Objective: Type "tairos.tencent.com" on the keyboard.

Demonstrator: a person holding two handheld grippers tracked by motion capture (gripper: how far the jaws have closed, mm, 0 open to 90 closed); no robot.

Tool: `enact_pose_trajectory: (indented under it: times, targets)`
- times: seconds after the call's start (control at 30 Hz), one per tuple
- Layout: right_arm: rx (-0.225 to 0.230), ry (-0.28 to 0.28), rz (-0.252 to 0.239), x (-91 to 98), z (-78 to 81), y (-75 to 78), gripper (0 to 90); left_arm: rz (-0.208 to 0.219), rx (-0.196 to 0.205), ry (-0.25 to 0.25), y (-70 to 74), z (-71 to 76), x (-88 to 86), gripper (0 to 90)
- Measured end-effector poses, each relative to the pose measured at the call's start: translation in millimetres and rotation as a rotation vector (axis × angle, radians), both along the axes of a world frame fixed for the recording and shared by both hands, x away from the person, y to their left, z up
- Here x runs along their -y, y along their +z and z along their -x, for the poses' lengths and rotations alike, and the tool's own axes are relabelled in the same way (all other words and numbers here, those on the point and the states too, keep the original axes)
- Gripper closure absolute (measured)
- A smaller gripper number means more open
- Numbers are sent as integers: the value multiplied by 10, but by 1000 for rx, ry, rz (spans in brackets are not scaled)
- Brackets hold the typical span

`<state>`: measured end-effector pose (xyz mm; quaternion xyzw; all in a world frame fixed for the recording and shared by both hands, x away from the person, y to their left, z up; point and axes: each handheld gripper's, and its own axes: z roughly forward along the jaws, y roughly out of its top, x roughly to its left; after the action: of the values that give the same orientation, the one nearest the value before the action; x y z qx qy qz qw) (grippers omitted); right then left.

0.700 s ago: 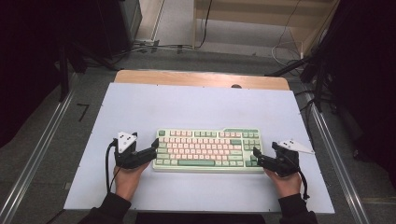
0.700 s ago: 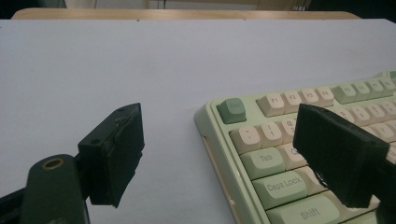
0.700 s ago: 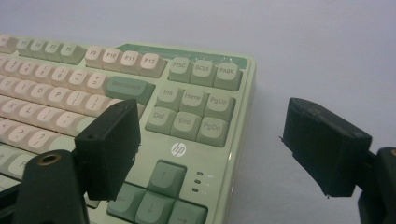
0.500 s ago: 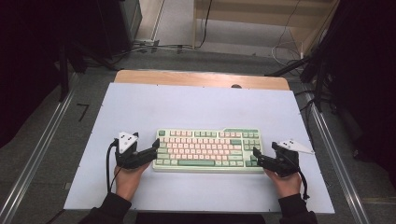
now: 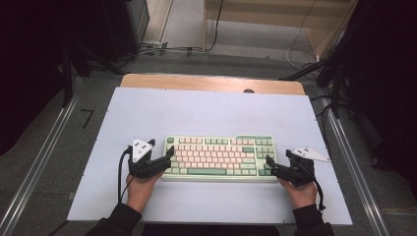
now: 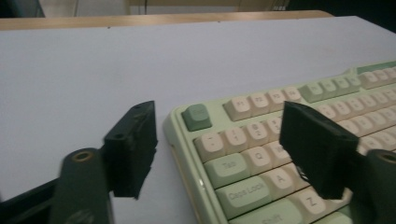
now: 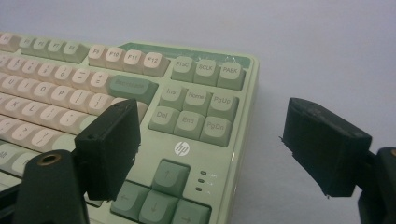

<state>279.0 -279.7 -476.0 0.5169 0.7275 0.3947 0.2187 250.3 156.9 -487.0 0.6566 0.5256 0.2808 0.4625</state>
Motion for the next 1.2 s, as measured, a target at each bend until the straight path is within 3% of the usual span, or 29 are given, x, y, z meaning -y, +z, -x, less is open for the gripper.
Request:
enact_pose_trajectory:
  times: [0.13,0.17,0.2,0.37,0.5,0.57,0.77,0.97,1.13,1.2]
  targets:
    - [-1,1,2,-7,0,-1,171,23,9,-63,26,-12,72,559]
    - [-1,1,2,-7,0,-1,171,29,9,-77,37,-16,96,559]
    - [-2,1,2,-9,1,-1,171,29,9,-114,58,-29,152,696]
    - [-2,-1,-1,-14,1,-2,171,27,-1,-183,98,-78,303,900]
    - [-2,3,2,-19,-1,-6,171,6,-17,-239,115,-134,453,900]
    - [-7,1,0,-25,-1,-9,171,-4,-51,-261,106,-203,547,900]
    - [-10,2,0,-25,-5,-16,171,-4,-98,-285,82,-311,645,900]
    - [-10,4,4,-30,-8,-24,171,-25,-142,-318,79,-379,766,900]
    - [-13,2,4,-30,-7,-24,171,-58,-205,-318,47,-439,842,900]
    - [-13,3,6,-30,-7,-25,171,-61,-210,-320,45,-448,845,900]
